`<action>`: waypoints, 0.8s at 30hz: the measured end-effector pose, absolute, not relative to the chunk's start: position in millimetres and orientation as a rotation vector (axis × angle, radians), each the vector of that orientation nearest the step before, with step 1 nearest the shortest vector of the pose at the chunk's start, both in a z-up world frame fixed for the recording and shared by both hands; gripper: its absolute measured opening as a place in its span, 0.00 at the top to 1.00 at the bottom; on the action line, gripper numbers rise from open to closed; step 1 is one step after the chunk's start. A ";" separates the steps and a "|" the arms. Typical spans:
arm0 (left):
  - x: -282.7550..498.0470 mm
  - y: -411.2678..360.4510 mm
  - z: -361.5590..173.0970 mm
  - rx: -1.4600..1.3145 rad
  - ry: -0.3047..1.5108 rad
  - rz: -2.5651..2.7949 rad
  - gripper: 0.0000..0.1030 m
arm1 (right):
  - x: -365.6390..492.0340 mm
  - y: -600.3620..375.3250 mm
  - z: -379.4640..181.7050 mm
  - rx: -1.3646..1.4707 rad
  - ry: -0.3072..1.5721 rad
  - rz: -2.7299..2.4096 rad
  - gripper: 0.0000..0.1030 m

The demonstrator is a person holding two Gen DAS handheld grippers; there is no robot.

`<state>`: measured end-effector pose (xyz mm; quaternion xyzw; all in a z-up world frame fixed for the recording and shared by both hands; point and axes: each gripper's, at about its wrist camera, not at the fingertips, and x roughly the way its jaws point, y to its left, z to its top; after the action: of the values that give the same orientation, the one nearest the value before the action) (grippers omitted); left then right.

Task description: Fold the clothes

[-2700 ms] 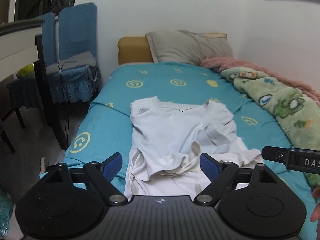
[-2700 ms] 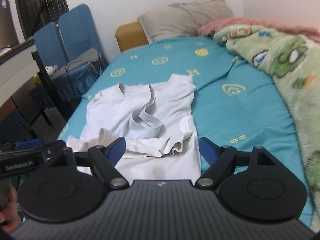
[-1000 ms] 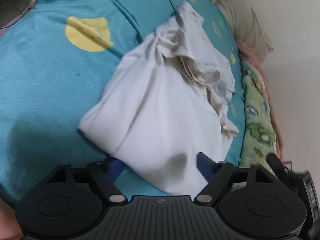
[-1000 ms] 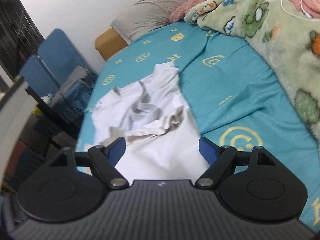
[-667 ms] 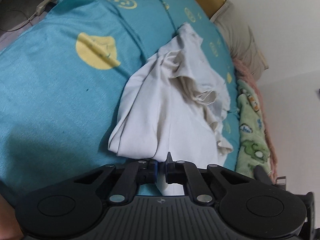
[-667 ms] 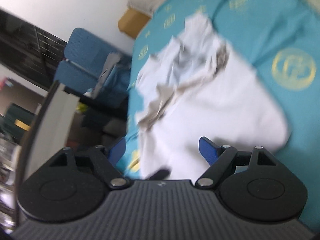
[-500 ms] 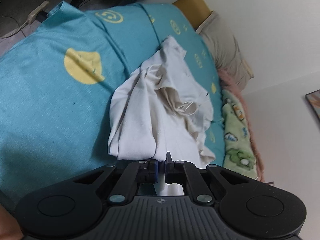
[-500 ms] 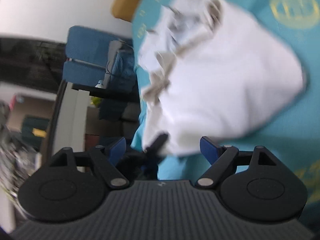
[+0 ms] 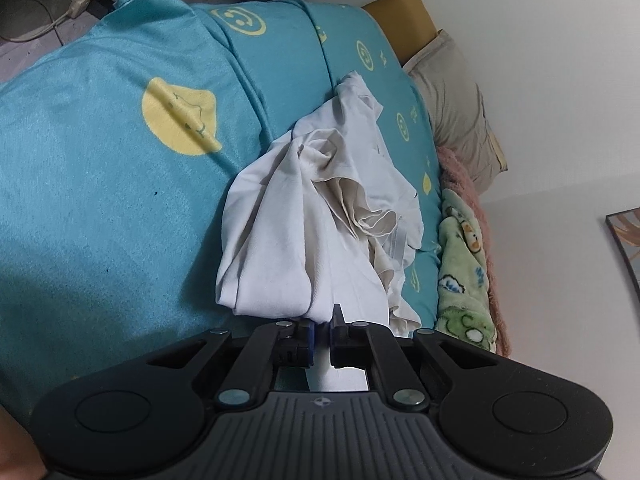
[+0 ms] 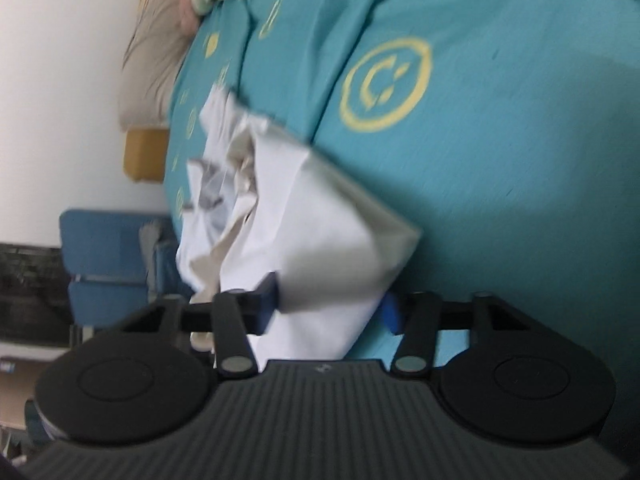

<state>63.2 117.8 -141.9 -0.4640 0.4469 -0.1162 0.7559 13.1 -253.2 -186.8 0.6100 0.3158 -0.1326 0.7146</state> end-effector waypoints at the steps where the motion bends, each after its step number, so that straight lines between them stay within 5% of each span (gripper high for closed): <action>1: 64.3 117.5 -143.7 -1.013 0.985 -0.250 0.90 | 12.6 -252.8 -186.3 1.344 0.695 -0.302 0.65; 3: 68.1 116.6 -149.0 -1.019 1.018 -0.239 0.75 | 11.5 -252.0 -185.4 1.330 0.687 -0.317 0.77; 4: 70.4 115.5 -151.9 -1.021 1.037 -0.237 0.60 | 11.7 -251.6 -184.3 1.320 0.682 -0.316 0.78; 8: 79.2 111.0 -163.0 -1.021 1.101 -0.237 0.44 | 12.1 -252.4 -176.6 1.275 0.640 -0.287 0.87; 11: 84.1 108.9 -169.1 -1.034 1.132 -0.236 0.44 | 11.3 -254.9 -166.3 1.238 0.590 -0.251 0.88; 15: 87.2 111.3 -170.4 -1.056 1.122 -0.226 0.52 | 12.3 -258.4 -153.0 1.204 0.544 -0.213 0.89; 17: 86.2 112.3 -168.6 -1.052 1.110 -0.208 0.75 | 11.0 -258.3 -141.8 1.185 0.531 -0.209 0.89; 19: 85.6 114.6 -162.6 -1.053 1.087 -0.220 0.87 | 9.6 -258.2 -130.6 1.165 0.518 -0.204 0.89; 24: 80.8 122.3 -122.1 -1.049 1.018 -0.250 0.93 | 6.3 -257.9 -102.6 1.116 0.486 -0.192 0.90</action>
<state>80.8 122.3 -122.1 -0.4779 0.4637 -0.1139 0.7373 6.3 -257.9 -102.6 0.5235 0.2279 -0.0900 0.8160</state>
